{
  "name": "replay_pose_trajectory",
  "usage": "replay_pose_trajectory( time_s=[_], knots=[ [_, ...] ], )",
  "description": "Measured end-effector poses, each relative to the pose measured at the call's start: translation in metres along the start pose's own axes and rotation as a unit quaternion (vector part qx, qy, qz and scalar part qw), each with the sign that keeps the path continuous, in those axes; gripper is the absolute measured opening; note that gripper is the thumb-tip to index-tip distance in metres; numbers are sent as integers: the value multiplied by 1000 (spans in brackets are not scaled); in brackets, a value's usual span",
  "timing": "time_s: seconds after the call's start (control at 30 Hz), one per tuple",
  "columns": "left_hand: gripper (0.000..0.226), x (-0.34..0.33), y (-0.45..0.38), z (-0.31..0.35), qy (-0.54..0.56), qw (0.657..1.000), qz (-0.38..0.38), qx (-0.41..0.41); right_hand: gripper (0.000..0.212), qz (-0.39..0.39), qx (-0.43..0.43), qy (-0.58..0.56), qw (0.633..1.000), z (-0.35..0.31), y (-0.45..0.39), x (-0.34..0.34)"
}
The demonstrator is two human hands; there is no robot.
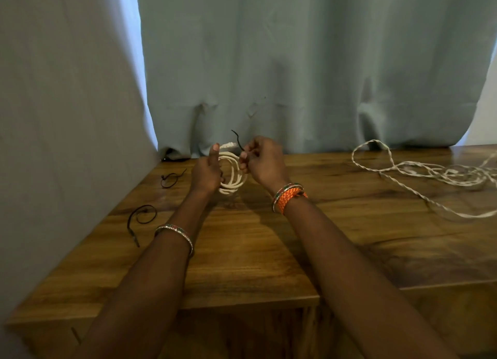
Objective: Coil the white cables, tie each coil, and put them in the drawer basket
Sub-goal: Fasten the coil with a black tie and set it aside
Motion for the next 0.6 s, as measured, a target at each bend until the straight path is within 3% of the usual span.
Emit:
replay_pose_trajectory(
  time_s=[0.1, 0.2, 0.43, 0.6],
  knots=[
    [61, 5, -2, -1, -16, 1000, 21, 6, 7, 5, 79, 139, 987, -1, 2, -3],
    [58, 10, -3, -4, -22, 998, 55, 11, 8, -36, 120, 224, 966, -7, 5, -2],
    [55, 19, -8, -8, -76, 992, 98, 22, 11, -129, 125, 285, 941, -17, 17, -10],
    [54, 14, -5, 0, -41, 998, 50, -6, 10, -153, 121, 347, 917, -17, 22, -14]
  ],
)
Point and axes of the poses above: each hand's wrist, its own y-axis away from the middle knuckle, its own x-axis out of the back of the hand, z = x × y, the point moved 1 cm from there along -y, towards the middle knuckle, and after that the axes turned 9 degrees about -y, right-handed, at the moved point
